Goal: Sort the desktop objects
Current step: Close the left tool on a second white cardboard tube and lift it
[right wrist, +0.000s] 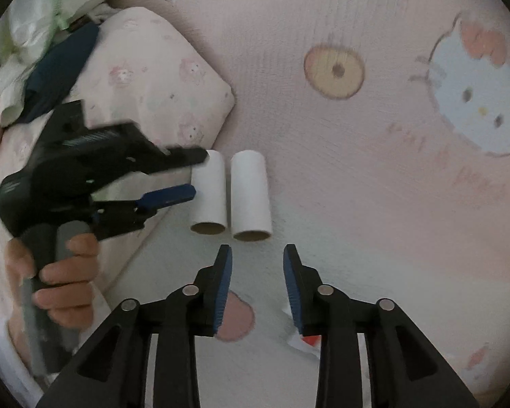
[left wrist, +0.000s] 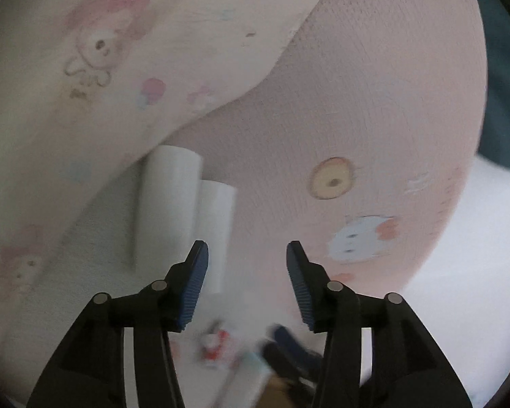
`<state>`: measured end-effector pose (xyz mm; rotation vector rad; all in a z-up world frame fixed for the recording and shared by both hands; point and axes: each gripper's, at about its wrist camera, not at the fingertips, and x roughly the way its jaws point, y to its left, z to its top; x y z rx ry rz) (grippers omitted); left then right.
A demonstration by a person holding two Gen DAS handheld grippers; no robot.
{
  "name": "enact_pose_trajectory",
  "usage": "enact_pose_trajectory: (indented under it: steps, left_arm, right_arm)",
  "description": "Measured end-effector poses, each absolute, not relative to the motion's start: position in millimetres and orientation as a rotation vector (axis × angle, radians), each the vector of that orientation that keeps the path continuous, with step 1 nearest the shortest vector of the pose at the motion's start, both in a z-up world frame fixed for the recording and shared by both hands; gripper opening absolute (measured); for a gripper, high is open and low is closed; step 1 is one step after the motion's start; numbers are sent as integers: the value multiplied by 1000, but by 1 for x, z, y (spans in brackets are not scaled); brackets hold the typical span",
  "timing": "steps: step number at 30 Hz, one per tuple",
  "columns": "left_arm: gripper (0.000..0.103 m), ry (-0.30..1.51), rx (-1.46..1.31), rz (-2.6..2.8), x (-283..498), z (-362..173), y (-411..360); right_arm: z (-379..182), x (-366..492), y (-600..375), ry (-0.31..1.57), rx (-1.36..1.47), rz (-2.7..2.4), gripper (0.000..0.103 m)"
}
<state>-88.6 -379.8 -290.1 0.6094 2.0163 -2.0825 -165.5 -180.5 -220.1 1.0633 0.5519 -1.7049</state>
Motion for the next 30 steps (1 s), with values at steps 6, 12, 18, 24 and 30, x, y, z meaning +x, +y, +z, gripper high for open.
enact_pose_trajectory:
  steps: [6,12,18,24,30]
  left_arm:
    - [55,1950,652,-2109,-98,-286,-380]
    - [55,1892,816,-2086,-122,-293,-378]
    - [43,1864,932,-2093,-131,-302,-367]
    - [42,1853,933,-2102,-130,-303,-365]
    - [33,1716,1039,-2137,-133,-300,-357]
  right_arm:
    - [-247,-168,-207,548,1080,-1719,47]
    - [-270,-168,-225,592,1079,-1702,47]
    - [-286,-182,-229,508,1127,-1697,47]
    - [-297,-179,-233,572,1140,-1668,40]
    - [-295,-174,-222,592,1145,-1684,40]
